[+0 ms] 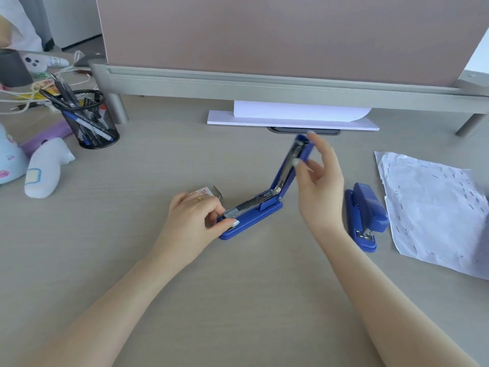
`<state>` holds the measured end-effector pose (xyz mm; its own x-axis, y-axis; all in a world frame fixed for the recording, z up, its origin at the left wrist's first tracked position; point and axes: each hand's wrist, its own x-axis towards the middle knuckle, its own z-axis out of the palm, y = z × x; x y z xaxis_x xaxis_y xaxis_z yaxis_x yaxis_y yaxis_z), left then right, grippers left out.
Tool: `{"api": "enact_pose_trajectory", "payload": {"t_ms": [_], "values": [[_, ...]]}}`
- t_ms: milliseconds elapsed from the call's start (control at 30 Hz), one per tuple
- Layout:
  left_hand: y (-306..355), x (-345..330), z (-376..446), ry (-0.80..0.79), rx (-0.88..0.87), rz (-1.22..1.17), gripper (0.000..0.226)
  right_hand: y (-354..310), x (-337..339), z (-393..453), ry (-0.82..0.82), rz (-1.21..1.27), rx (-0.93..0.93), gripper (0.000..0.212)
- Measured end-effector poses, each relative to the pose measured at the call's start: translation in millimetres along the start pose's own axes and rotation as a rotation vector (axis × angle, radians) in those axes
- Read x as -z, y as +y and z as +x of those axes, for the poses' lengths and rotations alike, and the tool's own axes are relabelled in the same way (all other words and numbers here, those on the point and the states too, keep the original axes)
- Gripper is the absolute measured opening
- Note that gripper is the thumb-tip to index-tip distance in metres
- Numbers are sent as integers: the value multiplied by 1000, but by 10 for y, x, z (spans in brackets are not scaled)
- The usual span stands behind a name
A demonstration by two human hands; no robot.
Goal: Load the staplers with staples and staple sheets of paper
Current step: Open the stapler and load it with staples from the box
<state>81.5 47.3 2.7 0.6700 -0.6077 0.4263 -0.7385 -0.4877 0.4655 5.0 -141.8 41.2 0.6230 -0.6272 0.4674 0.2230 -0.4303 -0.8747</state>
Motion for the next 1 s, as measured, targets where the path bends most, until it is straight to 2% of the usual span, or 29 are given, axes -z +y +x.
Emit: {"api": "enact_pose_trajectory", "payload": {"t_ms": [67, 167, 333, 500, 600, 667, 733, 833, 900, 1000], "values": [[15, 5, -3, -10, -14, 13, 40, -67, -71, -89, -137, -61, 73, 59], [-5, 13, 0, -17, -32, 2, 38, -82, -97, -194, -290, -283, 227, 47], [-63, 12, -2, -50, -86, -25, 31, -54, -82, -296, -348, -426, 447, 34], [-39, 27, 10, -55, -63, -38, 27, 122, -75, -413, -440, -535, 537, 23], [-5, 46, -33, -42, -18, -139, 41, 147, -59, -443, -426, -518, 509, 26], [2, 49, -49, -34, -86, -69, 57, 133, -71, -475, -420, -499, 471, 29], [7, 37, -49, -16, -210, 40, 57, 102, -89, -512, -416, -477, 405, 30], [43, 56, -61, -20, -238, 74, 52, 47, -87, -576, -426, -503, 394, 33], [53, 64, -68, -3, -221, 101, 49, -1, -16, -570, -330, -590, 440, 36], [99, 75, -73, 2, -210, 129, 48, -74, 287, -412, -62, -611, 348, 42]]}}
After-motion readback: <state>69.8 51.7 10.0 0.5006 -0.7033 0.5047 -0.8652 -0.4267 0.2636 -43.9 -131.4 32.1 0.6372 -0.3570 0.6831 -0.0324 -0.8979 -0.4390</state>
